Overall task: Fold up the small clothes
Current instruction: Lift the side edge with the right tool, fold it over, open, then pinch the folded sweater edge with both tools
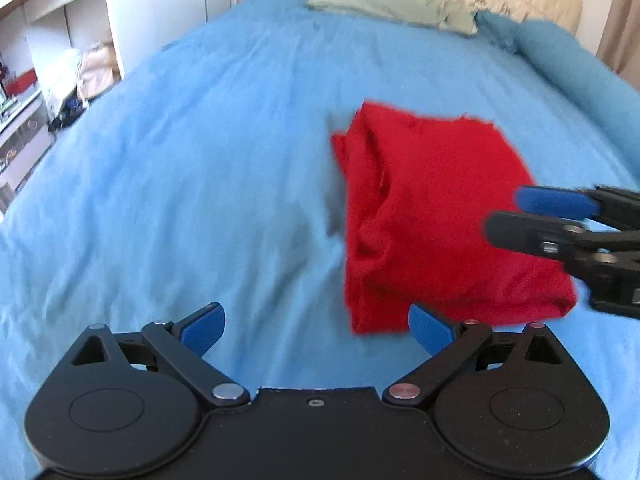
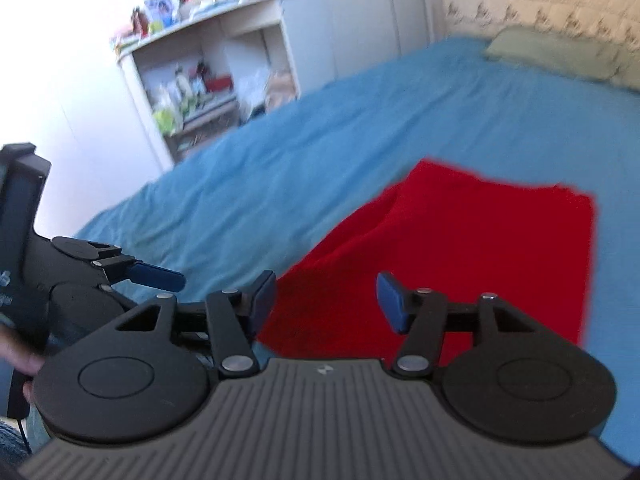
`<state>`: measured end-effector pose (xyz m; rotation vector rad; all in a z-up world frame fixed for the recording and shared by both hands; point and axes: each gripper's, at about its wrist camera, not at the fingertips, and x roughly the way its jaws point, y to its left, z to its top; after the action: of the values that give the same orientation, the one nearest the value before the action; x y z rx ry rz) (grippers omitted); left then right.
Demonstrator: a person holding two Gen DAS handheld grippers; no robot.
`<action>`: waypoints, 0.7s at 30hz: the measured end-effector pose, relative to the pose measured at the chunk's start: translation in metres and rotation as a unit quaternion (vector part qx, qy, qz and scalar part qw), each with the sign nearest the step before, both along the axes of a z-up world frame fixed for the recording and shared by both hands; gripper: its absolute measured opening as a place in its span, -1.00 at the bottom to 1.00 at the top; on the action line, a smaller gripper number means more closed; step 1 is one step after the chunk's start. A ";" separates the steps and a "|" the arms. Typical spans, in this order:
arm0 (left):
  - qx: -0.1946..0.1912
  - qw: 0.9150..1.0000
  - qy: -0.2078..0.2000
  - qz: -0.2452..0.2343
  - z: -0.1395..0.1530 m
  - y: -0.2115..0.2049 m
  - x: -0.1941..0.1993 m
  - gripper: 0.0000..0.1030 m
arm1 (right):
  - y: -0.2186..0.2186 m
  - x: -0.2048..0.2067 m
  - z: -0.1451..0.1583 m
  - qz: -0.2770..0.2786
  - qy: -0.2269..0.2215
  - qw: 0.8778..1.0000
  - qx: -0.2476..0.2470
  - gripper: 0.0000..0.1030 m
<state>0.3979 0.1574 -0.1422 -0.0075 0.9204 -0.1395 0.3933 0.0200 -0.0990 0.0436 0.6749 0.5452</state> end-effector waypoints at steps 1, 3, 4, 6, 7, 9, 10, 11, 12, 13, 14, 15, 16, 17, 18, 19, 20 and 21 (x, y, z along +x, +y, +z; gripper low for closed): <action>-0.005 1.000 -0.009 -0.001 0.005 -0.001 0.001 0.95 | -0.010 -0.003 0.006 -0.008 -0.007 1.000 0.000 0.42; -0.017 1.000 -0.023 -0.002 0.010 -0.006 0.005 0.95 | -0.035 -0.014 0.017 -0.031 -0.023 0.999 -0.002 0.57; -0.022 0.999 -0.026 -0.001 0.010 -0.009 0.009 0.95 | -0.046 -0.019 0.017 -0.043 -0.028 0.999 -0.004 0.62; -0.034 0.999 -0.022 0.004 0.006 -0.013 0.017 0.94 | -0.065 -0.028 0.011 -0.068 -0.027 0.997 -0.019 0.66; -0.041 0.999 -0.016 0.008 0.002 -0.014 0.021 0.93 | -0.070 -0.030 0.005 -0.076 -0.018 0.997 -0.028 0.66; -0.046 0.999 -0.002 0.017 -0.005 -0.017 0.027 0.77 | -0.077 -0.033 -0.012 -0.088 0.014 0.995 -0.048 0.66; -0.049 0.999 0.002 0.016 -0.009 -0.018 0.029 0.73 | -0.079 -0.035 -0.019 -0.092 0.024 0.994 -0.055 0.66; -0.050 0.999 0.005 0.014 -0.012 -0.020 0.031 0.68 | -0.082 -0.040 -0.026 -0.093 0.028 0.993 -0.060 0.66; -0.050 0.999 0.008 0.012 -0.015 -0.023 0.032 0.65 | -0.083 -0.044 -0.031 -0.094 0.028 0.993 -0.065 0.66; -0.048 0.999 0.008 0.012 -0.017 -0.024 0.032 0.64 | -0.083 -0.046 -0.035 -0.093 0.027 0.993 -0.072 0.66; -0.046 0.999 0.009 0.013 -0.019 -0.026 0.034 0.61 | -0.081 -0.047 -0.041 -0.095 0.025 0.992 -0.083 0.66; -0.046 0.999 0.010 0.016 -0.022 -0.026 0.037 0.52 | -0.079 -0.047 -0.045 -0.096 0.024 0.991 -0.091 0.63; -0.048 0.999 0.012 0.018 -0.023 -0.026 0.038 0.44 | -0.078 -0.045 -0.050 -0.097 0.023 0.990 -0.096 0.61; -0.054 0.998 0.016 0.020 -0.025 -0.025 0.041 0.17 | -0.073 -0.043 -0.055 -0.100 0.023 0.990 -0.099 0.60; -0.059 0.998 0.021 0.023 -0.027 -0.025 0.043 -0.06 | -0.071 -0.039 -0.058 -0.103 0.023 0.989 -0.100 0.48; -0.068 0.997 0.027 0.024 -0.029 -0.024 0.044 -0.22 | -0.070 -0.037 -0.060 -0.108 0.022 0.989 -0.100 0.36; -0.079 0.996 0.031 0.026 -0.030 -0.023 0.045 -0.48 | -0.068 -0.032 -0.062 -0.110 0.023 0.988 -0.103 0.05; -0.082 0.996 0.030 0.031 -0.030 -0.022 0.044 -0.61 | -0.068 -0.031 -0.064 -0.114 0.025 0.988 -0.105 -0.27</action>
<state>0.4422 0.1349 -0.1720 -0.1926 0.9652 -0.1580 0.3627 -0.0478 -0.1631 -0.0631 0.7629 0.2524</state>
